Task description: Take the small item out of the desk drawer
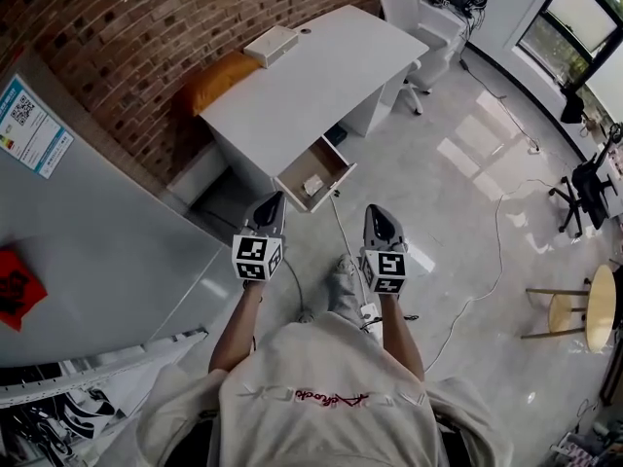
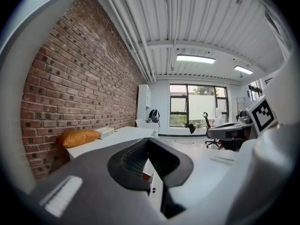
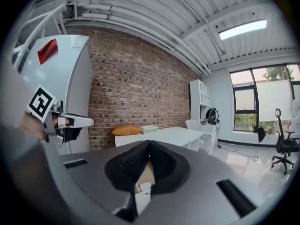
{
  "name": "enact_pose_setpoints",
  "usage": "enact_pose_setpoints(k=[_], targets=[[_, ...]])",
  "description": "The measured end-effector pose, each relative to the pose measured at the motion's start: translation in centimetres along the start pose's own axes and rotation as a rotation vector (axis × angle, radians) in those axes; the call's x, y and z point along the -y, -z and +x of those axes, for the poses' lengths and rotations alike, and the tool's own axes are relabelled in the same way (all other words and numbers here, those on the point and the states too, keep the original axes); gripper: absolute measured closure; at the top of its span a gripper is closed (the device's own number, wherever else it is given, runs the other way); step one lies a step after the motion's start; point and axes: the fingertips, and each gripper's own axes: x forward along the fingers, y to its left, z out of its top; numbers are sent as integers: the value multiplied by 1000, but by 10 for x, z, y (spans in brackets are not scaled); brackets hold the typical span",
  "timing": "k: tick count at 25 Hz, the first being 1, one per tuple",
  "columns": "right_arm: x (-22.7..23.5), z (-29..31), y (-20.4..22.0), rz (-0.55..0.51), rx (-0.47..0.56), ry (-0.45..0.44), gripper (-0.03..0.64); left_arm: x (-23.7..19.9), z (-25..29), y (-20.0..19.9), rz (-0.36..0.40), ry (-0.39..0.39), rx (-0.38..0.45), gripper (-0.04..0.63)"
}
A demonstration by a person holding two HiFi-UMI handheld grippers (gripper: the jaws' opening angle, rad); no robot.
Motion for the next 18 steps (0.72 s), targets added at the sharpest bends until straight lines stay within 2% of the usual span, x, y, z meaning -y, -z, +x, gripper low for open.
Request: enact_pose_setpoints(k=[6,18], targets=[[32,51,-4,9,7,-26,606,-9,55,-4,5,-20,-12,588],[131,159,-37,6,27,-95,606,-14,188,-45,38,-66,-10,588]])
